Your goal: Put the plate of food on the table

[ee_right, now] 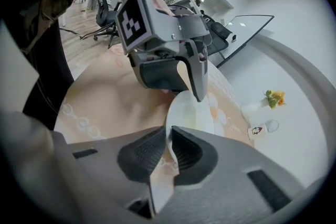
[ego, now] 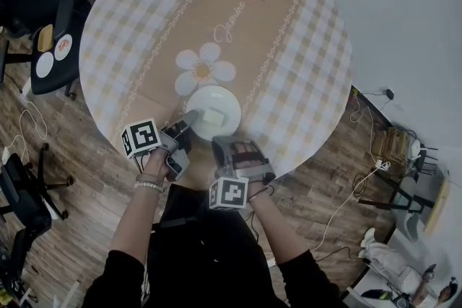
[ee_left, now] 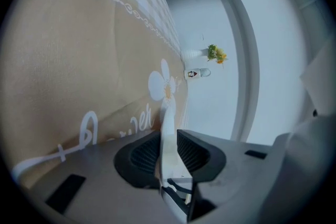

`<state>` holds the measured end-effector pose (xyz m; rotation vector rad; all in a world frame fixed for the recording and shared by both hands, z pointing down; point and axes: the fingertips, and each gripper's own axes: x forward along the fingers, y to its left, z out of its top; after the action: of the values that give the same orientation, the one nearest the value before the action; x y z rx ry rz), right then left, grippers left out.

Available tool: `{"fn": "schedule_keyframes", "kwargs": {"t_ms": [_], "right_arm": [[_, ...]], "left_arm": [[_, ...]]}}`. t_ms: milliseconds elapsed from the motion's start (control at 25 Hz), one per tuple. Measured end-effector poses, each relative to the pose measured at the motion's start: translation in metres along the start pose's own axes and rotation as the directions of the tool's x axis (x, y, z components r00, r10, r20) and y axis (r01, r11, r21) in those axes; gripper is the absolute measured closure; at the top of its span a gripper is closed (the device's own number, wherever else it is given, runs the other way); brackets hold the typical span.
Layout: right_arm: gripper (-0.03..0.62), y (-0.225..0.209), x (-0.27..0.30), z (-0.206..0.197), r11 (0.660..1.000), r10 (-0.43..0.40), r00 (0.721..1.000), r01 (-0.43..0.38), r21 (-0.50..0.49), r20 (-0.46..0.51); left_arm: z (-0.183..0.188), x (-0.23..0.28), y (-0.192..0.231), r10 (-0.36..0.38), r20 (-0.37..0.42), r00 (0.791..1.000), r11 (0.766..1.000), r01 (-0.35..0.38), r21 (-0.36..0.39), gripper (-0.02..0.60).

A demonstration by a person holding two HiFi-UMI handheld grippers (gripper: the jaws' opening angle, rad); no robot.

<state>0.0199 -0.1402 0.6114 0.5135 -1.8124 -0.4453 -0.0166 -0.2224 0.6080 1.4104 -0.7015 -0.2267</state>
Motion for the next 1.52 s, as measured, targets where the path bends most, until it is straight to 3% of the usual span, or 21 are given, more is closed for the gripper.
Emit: {"fn": "schedule_keyframes", "kwargs": {"t_ms": [80, 680, 920, 1080, 1240, 1400, 1520], "right_arm": [[0.568, 0.000, 0.002, 0.000, 1.000, -0.002, 1.000, 0.002, -0.005, -0.002], [0.565, 0.009, 0.019, 0.004, 0.999, 0.036, 0.999, -0.036, 0.024, -0.010], [0.562, 0.004, 0.012, 0.009, 0.972, 0.042, 0.998, -0.052, 0.231, 0.049], [0.579, -0.008, -0.010, 0.023, 0.917, 0.022, 0.987, -0.082, 0.391, 0.157], [0.591, -0.034, -0.039, 0.034, 0.837, -0.076, 0.968, -0.069, 0.543, 0.240], [0.592, -0.063, -0.068, 0.034, 0.730, -0.185, 0.945, -0.051, 0.681, 0.269], [0.592, -0.083, -0.088, 0.030, 0.604, -0.263, 0.912, -0.099, 0.791, 0.315]], "left_arm": [[-0.002, -0.003, -0.002, -0.009, -0.007, 1.000, 1.000, 0.009, 0.004, 0.500], [-0.012, -0.040, 0.000, 0.008, -0.018, 1.000, 1.000, -0.008, 0.011, 0.495], [-0.010, -0.050, -0.009, -0.014, 0.001, 1.000, 0.999, 0.014, 0.048, 0.522], [-0.006, -0.057, -0.022, -0.022, 0.029, 0.999, 0.984, 0.016, 0.178, 0.561], [-0.004, -0.061, -0.049, -0.054, 0.032, 0.998, 0.951, 0.042, 0.306, 0.571], [0.005, -0.068, -0.072, -0.034, 0.068, 0.997, 0.883, -0.002, 0.469, 0.572], [0.007, -0.072, -0.095, -0.031, 0.091, 0.995, 0.826, -0.026, 0.563, 0.575]]}}
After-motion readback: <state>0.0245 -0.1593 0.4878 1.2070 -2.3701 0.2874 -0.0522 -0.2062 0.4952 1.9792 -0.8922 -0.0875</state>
